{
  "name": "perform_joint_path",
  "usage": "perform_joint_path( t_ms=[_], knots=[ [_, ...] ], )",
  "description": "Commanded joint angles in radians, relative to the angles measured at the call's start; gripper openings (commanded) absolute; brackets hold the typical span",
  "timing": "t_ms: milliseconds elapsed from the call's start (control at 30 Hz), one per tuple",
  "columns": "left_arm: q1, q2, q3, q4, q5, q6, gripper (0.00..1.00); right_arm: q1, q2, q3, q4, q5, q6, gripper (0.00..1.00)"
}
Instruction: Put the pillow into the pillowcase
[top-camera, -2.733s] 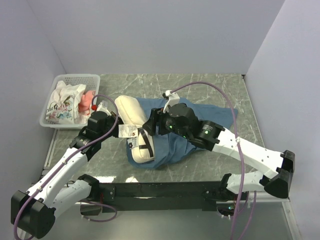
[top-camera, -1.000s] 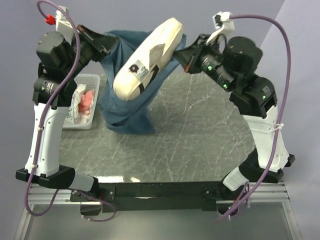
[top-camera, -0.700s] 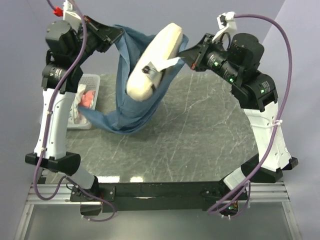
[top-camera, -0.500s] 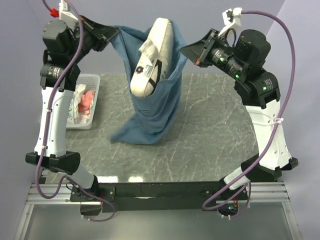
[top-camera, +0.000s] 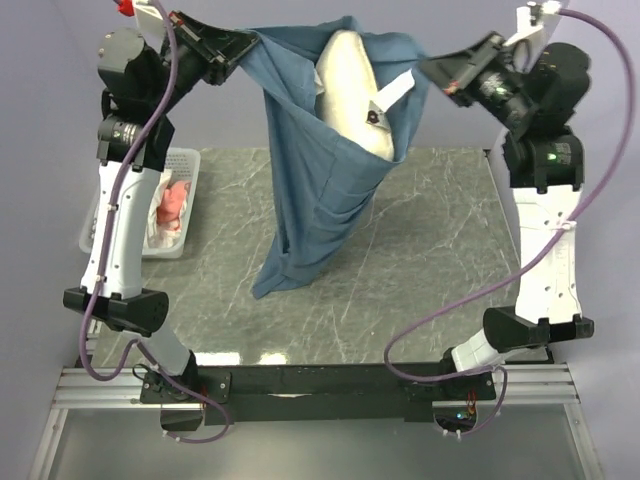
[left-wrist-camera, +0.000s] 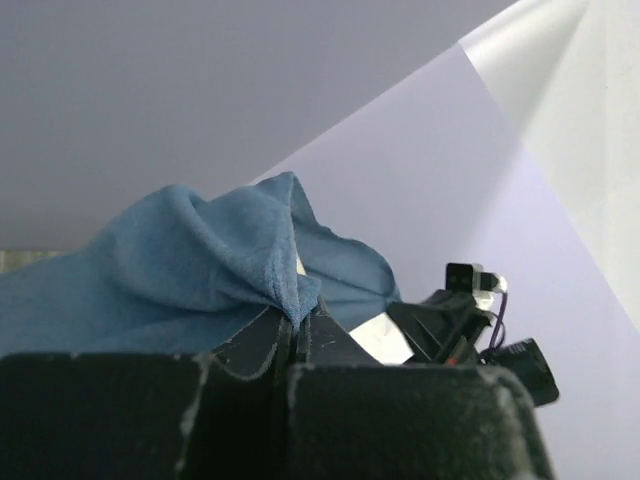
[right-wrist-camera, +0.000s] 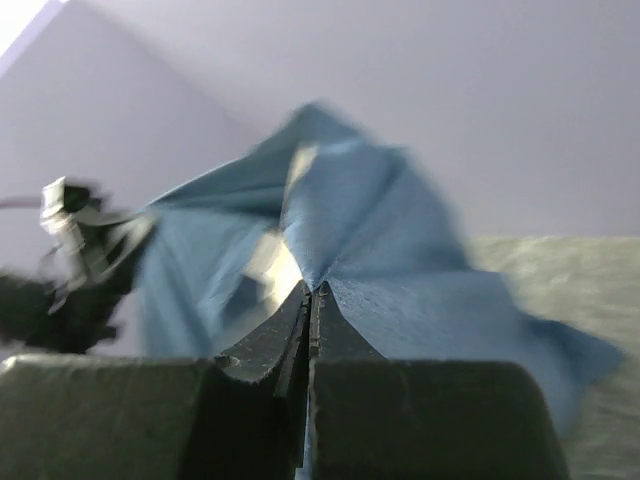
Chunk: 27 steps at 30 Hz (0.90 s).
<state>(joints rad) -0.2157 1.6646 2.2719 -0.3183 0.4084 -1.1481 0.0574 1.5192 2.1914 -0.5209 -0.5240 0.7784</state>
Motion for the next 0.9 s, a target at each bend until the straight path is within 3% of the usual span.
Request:
perform_joint_path(
  t_ms=[0, 133, 200, 267, 333, 500, 567, 700, 800, 867],
  knots=[
    [0.146, -0.029, 0.029, 0.154, 0.015, -0.08, 0.01, 0.215, -0.034, 0.149, 0.101, -0.022, -0.007, 0.0],
    [0.28, -0.016, 0.026, 0.234, 0.05, -0.206, 0.01, 0.199, -0.076, 0.14, 0.124, -0.021, -0.013, 0.0],
    [0.292, -0.016, 0.012, 0.257, 0.037, -0.219, 0.01, 0.041, -0.088, 0.148, 0.151, -0.098, 0.046, 0.0],
    [0.254, 0.004, 0.023, 0.248, 0.052, -0.211, 0.01, -0.15, -0.111, 0.079, 0.326, -0.171, 0.232, 0.0],
    [0.222, 0.03, 0.041, 0.22, 0.043, -0.161, 0.01, -0.243, -0.105, 0.064, 0.422, -0.232, 0.394, 0.0],
    [0.006, 0.061, -0.002, 0.17, -0.011, -0.067, 0.01, -0.356, 0.005, 0.162, 0.594, -0.286, 0.603, 0.0],
    [-0.054, 0.081, 0.012, 0.153, -0.02, -0.033, 0.01, -0.37, 0.03, 0.209, 0.613, -0.271, 0.642, 0.0],
    [-0.042, 0.061, -0.034, 0.113, -0.028, 0.005, 0.01, -0.351, 0.059, 0.292, 0.61, -0.242, 0.668, 0.0],
    [0.065, -0.018, -0.196, 0.149, 0.021, -0.033, 0.01, -0.185, 0.038, 0.303, 0.492, -0.202, 0.514, 0.0],
    [0.163, -0.054, -0.25, 0.235, 0.065, -0.102, 0.01, -0.034, 0.0, 0.227, 0.396, -0.159, 0.342, 0.0]
  ],
)
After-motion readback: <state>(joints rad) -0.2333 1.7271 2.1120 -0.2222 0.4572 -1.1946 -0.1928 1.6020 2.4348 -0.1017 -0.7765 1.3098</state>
